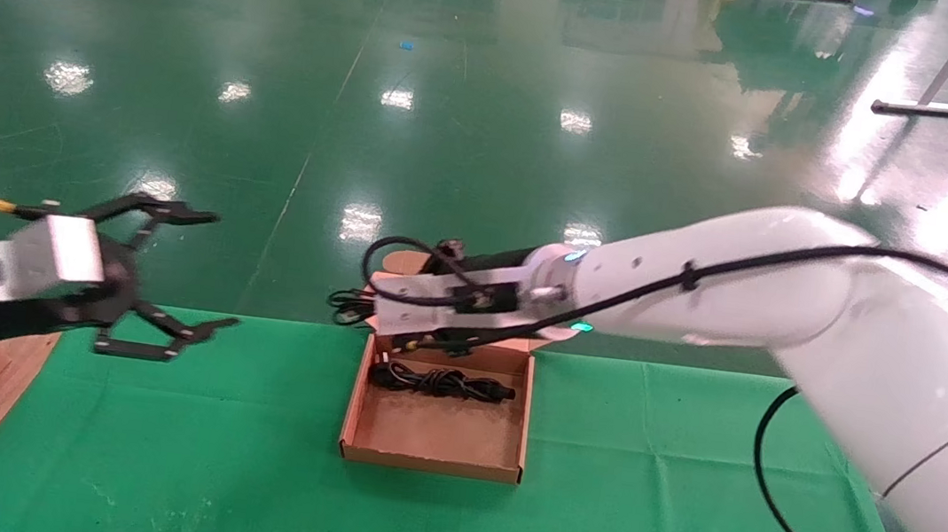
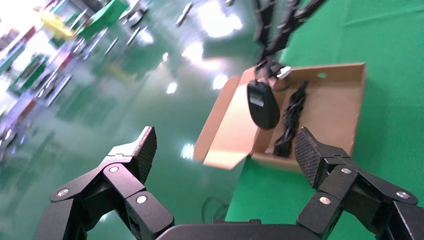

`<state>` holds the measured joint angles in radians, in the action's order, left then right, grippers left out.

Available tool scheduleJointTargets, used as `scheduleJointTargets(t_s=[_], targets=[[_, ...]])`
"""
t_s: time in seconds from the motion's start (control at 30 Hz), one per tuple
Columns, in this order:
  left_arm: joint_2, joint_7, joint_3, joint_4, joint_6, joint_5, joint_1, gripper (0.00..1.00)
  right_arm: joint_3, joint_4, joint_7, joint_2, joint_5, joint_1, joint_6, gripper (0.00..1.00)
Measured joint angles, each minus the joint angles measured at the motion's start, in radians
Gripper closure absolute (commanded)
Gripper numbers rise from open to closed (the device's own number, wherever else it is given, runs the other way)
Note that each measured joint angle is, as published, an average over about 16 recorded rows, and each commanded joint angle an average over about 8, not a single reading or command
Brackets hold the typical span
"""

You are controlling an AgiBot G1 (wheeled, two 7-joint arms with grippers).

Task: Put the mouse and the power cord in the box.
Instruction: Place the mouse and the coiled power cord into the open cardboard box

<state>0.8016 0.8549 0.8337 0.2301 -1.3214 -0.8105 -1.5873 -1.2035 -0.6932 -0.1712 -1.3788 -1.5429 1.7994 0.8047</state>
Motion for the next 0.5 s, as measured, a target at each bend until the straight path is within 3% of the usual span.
scheduleJointTargets(t_s=[0.2, 0.5], targets=[[-0.017, 0.04, -0.012, -0.098, -0.001, 0.016, 0.001, 0.0, -0.105, -0.068, 0.067, 0.0, 0.025, -0.022, -0.084, 1.0], [-0.012, 0.077, -0.011, -0.162, 0.02, 0.01, -0.007, 0.0, -0.218, -0.117, 0.134, 0.001, 0.052, -0.032, -0.137, 1.0]])
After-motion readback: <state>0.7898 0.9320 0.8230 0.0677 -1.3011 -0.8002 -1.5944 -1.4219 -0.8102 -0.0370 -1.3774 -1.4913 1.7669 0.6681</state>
